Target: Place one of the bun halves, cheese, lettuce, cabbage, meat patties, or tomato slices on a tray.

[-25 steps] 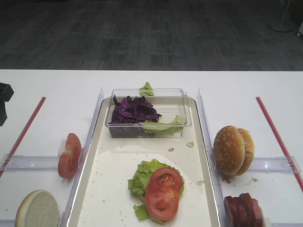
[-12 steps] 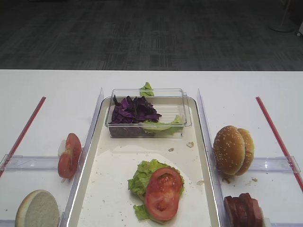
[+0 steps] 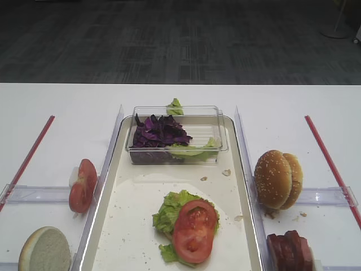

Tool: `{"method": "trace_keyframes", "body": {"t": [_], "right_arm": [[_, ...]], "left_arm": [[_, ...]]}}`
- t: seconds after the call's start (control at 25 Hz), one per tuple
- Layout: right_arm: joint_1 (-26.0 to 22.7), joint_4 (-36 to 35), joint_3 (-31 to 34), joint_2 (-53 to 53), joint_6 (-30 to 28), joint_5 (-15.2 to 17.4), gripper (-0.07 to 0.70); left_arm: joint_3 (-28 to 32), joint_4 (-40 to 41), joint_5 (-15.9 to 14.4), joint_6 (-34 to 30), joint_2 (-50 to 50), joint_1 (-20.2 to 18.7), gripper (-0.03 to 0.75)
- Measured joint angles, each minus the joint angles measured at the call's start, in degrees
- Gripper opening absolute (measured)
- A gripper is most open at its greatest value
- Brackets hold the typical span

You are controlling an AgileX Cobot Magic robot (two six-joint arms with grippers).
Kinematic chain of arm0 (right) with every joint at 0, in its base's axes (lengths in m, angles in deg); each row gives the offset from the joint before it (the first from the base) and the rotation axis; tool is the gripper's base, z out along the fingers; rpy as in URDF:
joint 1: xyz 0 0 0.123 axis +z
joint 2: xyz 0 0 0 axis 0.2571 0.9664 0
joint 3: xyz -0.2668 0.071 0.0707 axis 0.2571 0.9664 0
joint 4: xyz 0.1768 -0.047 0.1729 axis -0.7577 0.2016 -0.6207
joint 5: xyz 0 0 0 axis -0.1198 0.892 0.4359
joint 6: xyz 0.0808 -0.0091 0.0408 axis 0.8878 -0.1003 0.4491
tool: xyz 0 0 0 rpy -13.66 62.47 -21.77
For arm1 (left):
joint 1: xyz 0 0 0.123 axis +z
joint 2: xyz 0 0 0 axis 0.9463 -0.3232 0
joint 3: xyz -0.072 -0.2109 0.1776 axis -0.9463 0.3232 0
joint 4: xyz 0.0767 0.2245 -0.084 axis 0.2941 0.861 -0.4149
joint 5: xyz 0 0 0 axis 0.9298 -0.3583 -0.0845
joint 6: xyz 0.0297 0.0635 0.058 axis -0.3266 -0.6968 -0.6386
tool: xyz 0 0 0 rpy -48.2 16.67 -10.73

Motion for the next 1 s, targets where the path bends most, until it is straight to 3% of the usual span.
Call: {"method": "trace_keyframes", "body": {"t": [0.2, 0.6, 0.84, 1.0], "right_arm": [[0.0, 0.0, 0.0, 0.0, 0.0, 0.0, 0.302], [0.0, 0.0, 0.0, 0.0, 0.0, 0.0, 0.302], [0.0, 0.0, 0.0, 0.0, 0.0, 0.0, 0.302], [0.0, 0.0, 0.0, 0.0, 0.0, 0.0, 0.302]], "left_arm": [[1.7, -0.3, -2.8, -1.9, 8.5, 0.0, 0.511], [2.3, -0.5, -4.4, -1.9, 23.1, 0.0, 0.511], [3.2, -0.8, -9.0, -4.0, 26.8, 0.0, 0.511], [3.6, -0.8, -10.0, -4.2, 30.4, 0.1, 0.511]]}}
